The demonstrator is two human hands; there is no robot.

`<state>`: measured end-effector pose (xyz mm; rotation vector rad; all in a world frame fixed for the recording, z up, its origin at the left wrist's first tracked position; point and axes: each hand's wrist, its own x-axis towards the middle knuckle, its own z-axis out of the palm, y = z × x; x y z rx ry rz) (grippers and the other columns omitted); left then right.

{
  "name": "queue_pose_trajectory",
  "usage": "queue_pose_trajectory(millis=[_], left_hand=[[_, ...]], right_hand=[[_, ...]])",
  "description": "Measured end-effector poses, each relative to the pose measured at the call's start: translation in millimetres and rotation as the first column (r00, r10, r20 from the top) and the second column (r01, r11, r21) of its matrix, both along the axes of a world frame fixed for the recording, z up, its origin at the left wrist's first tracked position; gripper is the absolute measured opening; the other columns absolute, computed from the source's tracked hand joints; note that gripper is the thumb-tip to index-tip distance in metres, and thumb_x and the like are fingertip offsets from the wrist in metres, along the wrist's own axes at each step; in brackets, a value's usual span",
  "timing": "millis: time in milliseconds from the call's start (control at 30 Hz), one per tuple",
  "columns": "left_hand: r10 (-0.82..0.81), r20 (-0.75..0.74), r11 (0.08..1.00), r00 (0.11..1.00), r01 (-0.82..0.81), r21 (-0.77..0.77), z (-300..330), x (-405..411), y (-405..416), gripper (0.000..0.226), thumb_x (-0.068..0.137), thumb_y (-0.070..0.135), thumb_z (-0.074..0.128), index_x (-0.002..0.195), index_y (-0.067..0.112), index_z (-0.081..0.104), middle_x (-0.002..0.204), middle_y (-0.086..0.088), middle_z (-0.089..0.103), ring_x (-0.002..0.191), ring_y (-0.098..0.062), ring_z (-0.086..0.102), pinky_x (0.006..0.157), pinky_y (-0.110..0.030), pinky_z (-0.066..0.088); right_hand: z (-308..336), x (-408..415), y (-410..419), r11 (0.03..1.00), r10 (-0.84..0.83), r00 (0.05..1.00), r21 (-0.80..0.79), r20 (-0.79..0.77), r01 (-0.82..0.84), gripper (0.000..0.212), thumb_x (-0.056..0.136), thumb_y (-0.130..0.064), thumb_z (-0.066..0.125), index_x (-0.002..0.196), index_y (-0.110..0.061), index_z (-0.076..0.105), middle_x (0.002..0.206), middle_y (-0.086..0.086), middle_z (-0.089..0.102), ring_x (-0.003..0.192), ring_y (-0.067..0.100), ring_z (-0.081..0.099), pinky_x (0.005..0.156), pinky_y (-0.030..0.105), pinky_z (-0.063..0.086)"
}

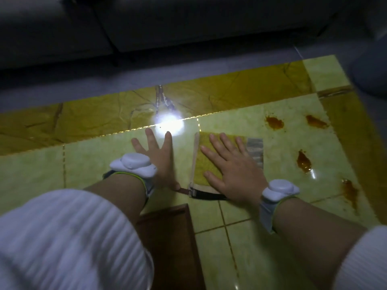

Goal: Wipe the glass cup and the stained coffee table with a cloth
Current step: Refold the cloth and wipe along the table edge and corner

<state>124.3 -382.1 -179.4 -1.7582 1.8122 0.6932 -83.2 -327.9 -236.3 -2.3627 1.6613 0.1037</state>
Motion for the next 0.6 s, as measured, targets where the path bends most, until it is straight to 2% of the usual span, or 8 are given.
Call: queue_pose_trajectory(millis=[233, 600], left_hand=[[0.017, 0.009, 1.000, 1.000, -0.017, 0.001, -2.5, -2.5, -1.4, 0.144, 0.057, 0.046, 0.090, 0.152, 0.031, -0.017, 0.156, -0.015, -0.031, 0.142, -0.055, -0.014, 0.110, -0.063, 0.028], [0.007, -0.006, 1.000, 1.000, -0.007, 0.019, 3.7, -0.9, -1.2, 0.141, 0.061, 0.045, 0.089, 0.152, 0.030, -0.017, 0.156, -0.015, -0.032, 0.142, -0.054, -0.015, 0.112, -0.064, 0.023]], right_hand=[[-1.0, 1.8, 1.2, 1.000, -0.005, 1.000, -0.010, 0.017, 0.005, 0.068, 0.096, -0.059, 0.035, 0.157, -0.033, 0.020, 0.166, -0.002, 0.004, 0.153, 0.023, -0.002, 0.122, 0.054, 0.004], [-5.5, 1.0, 0.0, 1.000, 0.010, 1.000, -0.030, 0.008, -0.010, 0.067, 0.097, -0.059, 0.033, 0.157, -0.032, 0.020, 0.167, -0.001, 0.004, 0.154, 0.023, -0.003, 0.122, 0.055, 0.004]])
